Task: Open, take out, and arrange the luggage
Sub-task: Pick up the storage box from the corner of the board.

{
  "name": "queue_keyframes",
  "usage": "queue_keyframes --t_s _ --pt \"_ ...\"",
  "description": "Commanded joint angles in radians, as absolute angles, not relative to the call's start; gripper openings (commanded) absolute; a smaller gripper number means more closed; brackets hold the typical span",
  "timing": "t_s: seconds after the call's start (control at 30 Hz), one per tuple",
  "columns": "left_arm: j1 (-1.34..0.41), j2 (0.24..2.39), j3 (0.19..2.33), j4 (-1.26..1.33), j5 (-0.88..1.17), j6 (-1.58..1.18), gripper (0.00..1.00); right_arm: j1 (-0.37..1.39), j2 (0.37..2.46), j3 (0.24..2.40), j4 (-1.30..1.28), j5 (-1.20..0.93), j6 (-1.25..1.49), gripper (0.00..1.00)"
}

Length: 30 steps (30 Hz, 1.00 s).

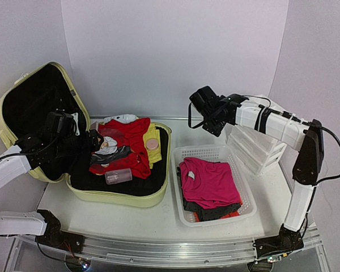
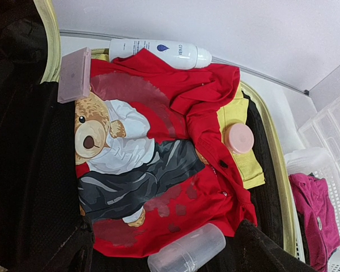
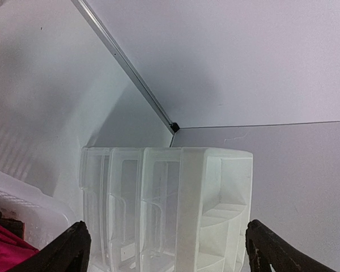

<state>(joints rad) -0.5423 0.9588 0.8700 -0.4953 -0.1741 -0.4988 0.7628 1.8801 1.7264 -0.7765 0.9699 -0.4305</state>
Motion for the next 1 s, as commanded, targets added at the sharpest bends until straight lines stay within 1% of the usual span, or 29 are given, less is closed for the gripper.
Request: queue_keyframes --t_s 0.0,0.13,0.33,0.47,0.57,0.8,0.97 --pt "-0.538 0.938 0.893 -0.449 -0.167 -0.508 0.86 0.773 1.885 1.724 -0.731 1.020 -0.442 0.95" --pt "-0.538 0.930 0.888 -0.449 -0.171 -0.509 0.86 0.773 1.906 1.716 -0.709 1.030 -0.459 0.95" --pt "-0.538 0.946 0.890 -0.449 -0.172 -0.511 0.86 0.772 1.986 1.729 -0.654 1.090 -0.518 0.98" --pt "-0.538 0.955 0.903 -0.448 -0.166 -0.509 0.86 0.772 2.013 1.752 -0.636 1.097 -0.556 0.89" --pt "-0.538 0.947 0.899 -0.447 -0.162 -0.508 0.86 0.758 2.017 1.756 -0.618 1.114 -0.592 0.87" --pt "-0.538 0.912 0.877 -0.447 -0.173 -0.512 0.86 0.689 1.986 1.684 -0.612 1.212 -0.607 0.98" --pt "-0.538 0.928 0.879 -0.442 -0.160 -0.512 0.86 0.674 1.964 1.628 -0.610 1.273 -0.567 0.98"
